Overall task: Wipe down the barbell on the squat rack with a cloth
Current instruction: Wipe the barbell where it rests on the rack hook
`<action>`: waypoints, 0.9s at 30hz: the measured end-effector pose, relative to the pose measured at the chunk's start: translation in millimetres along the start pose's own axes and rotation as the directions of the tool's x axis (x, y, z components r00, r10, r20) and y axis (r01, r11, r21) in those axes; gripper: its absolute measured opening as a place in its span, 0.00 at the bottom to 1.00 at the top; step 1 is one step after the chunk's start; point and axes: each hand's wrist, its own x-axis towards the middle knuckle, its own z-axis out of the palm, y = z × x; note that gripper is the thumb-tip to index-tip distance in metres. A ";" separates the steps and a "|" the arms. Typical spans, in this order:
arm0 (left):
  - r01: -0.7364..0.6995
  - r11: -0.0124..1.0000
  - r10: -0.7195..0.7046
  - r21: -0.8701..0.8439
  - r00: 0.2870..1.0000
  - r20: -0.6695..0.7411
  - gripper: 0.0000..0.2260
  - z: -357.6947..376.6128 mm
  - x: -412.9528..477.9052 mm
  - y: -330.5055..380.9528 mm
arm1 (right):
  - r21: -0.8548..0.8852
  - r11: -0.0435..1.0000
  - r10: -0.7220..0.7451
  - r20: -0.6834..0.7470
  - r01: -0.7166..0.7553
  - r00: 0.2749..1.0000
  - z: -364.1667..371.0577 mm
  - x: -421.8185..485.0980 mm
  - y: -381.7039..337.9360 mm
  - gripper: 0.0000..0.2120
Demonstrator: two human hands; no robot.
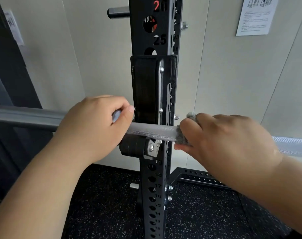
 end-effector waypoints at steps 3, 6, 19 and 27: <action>0.038 0.999 -0.039 0.008 0.996 0.083 0.26 4.5 3.2 1.3 | 0.105 0.994 0.015 0.147 -0.030 0.989 -10.3 8.1 -1.1 0.22; 0.044 0.999 -0.045 0.014 0.993 0.107 0.25 3.9 7.9 3.1 | 0.256 0.963 0.021 0.254 -0.089 0.967 -24.1 28.5 1.7 0.26; 0.061 0.997 -0.060 -0.040 0.998 0.013 0.23 9.7 -1.0 2.0 | 0.553 0.796 -0.171 0.594 -0.245 0.786 -18.2 62.1 13.1 0.25; 0.022 0.998 -0.023 -0.066 1.000 -0.017 0.24 11.8 -1.8 -4.4 | 0.440 0.872 -0.151 0.656 -0.212 0.739 -22.9 64.8 30.9 0.29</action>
